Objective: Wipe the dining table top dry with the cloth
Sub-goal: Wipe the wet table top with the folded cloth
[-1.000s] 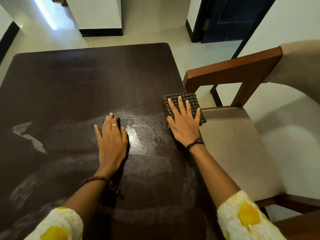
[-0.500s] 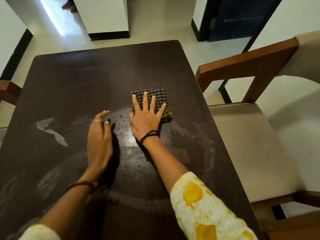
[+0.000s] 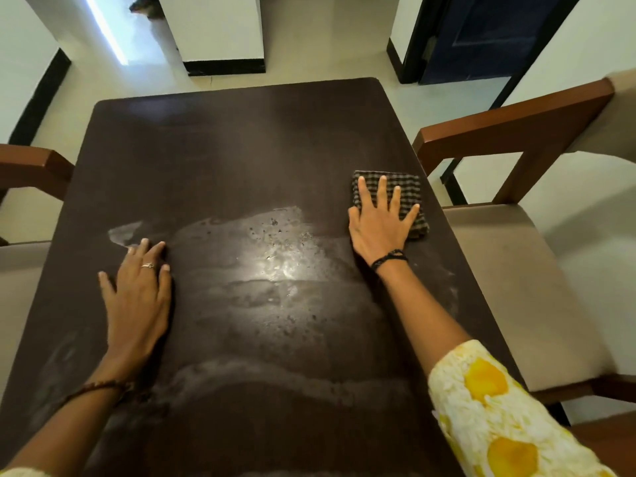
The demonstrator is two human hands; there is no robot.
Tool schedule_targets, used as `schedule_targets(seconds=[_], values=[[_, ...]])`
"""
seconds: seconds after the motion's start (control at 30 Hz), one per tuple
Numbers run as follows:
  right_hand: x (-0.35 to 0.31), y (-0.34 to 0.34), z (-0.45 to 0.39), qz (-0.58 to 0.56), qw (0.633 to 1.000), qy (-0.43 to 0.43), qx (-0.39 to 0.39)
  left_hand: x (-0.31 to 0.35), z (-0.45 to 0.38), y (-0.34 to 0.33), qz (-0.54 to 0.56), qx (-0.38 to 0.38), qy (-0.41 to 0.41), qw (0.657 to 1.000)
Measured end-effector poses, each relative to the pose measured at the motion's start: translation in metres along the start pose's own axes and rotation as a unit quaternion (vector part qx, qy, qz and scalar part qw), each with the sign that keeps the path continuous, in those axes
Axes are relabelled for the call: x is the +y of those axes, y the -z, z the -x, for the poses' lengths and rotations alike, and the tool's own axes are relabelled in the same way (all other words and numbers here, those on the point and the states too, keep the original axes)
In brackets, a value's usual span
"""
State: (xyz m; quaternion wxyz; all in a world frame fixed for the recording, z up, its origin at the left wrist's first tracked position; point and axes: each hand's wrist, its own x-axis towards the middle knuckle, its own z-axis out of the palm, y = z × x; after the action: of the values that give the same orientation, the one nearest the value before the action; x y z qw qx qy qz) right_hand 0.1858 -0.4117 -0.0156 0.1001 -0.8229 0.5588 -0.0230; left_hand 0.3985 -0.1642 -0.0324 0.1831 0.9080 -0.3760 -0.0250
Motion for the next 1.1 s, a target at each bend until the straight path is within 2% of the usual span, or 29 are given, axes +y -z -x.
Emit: schedule_targets(seconds=[0.1,0.27,0.33,0.43,0.5,0.63,0.77,0.83,0.97,1.1], values=[[-0.049,-0.01,0.015,-0.003,0.999,0.033,-0.003,0.004,0.001,-0.001,0.008,0.012,0.007,1.0],[-0.145,-0.033,0.053,-0.004,0.987,0.159,-0.025,0.003,0.003,-0.001,0.009,0.009,0.016,1.0],[-0.156,-0.037,0.059,0.01,0.978,0.206,-0.035,0.003,0.003,-0.001,0.008,0.008,0.017,1.0],[-0.133,-0.034,0.048,0.03,0.967,0.253,-0.017,0.004,0.003,0.0,0.011,0.008,0.014,1.0],[-0.102,-0.028,0.035,0.03,0.973,0.227,-0.004,0.005,0.004,0.0,0.013,0.01,0.013,1.0],[-0.051,-0.017,0.023,0.034,0.994,0.101,0.019,0.006,0.005,-0.001,0.02,0.01,0.014,1.0],[-0.073,-0.02,0.033,0.033,0.998,0.043,0.01,0.003,0.004,-0.002,0.009,0.015,0.01,1.0],[-0.099,-0.027,0.042,0.032,0.998,0.051,0.011,0.002,0.004,-0.004,0.0,0.015,0.01,1.0],[-0.17,-0.043,0.065,0.027,0.992,0.125,0.004,-0.001,0.002,-0.004,0.018,0.006,0.008,1.0],[-0.208,-0.051,0.079,0.041,0.975,0.217,-0.023,-0.008,0.003,0.007,0.124,0.027,0.03,0.992]])
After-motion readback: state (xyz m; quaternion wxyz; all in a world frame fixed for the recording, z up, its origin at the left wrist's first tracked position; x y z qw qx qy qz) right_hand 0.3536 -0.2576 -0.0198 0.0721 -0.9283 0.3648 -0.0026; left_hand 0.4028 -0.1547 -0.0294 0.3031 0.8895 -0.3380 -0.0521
